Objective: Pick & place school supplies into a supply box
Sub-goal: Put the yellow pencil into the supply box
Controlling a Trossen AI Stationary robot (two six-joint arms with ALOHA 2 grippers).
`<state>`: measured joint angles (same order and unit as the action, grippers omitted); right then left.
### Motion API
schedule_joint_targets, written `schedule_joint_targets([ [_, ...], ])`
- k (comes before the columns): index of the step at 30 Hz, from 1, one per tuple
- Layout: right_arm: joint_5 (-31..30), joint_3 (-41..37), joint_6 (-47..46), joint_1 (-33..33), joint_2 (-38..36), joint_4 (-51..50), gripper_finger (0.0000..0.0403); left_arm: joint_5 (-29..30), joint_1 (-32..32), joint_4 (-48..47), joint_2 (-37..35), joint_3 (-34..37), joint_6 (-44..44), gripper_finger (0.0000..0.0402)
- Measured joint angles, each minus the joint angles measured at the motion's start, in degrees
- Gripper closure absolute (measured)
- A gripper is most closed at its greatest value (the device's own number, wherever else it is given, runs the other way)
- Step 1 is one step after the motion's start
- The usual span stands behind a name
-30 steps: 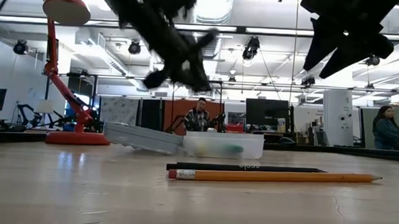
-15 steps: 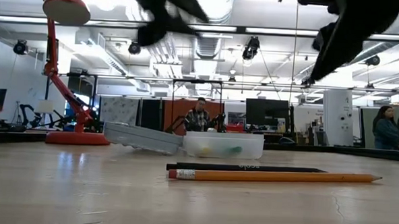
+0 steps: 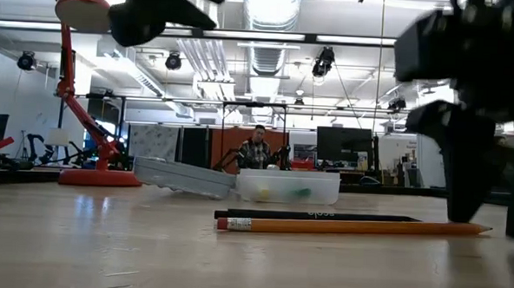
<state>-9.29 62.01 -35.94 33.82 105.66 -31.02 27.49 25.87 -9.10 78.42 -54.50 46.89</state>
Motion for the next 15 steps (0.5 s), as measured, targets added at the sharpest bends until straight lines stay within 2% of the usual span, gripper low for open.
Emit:
schedule_joint_targets([
  [6, -2.1, 3.4, -1.4, -1.1, 5.9, -0.3, 0.0195, -0.2, 1.5, -0.4, 0.9, 0.6, 1.9, 0.0279],
  [9, -0.1, 4.2, -0.2, -2.6, 7.4, -0.4, 0.0219, 0.0, 1.6, 0.1, 0.6, 0.4, 1.9, 0.0279],
  [12, 1.7, 4.2, 0.0, -3.8, 8.4, -0.3, 0.0263, -0.1, 1.6, 0.0, 0.6, 0.4, 1.9, 0.0279],
  [15, 2.3, 4.1, 0.3, -4.3, 8.4, -1.4, 0.0330, -0.1, 1.9, -0.1, 0.6, 0.4, 1.9, 0.0279],
])
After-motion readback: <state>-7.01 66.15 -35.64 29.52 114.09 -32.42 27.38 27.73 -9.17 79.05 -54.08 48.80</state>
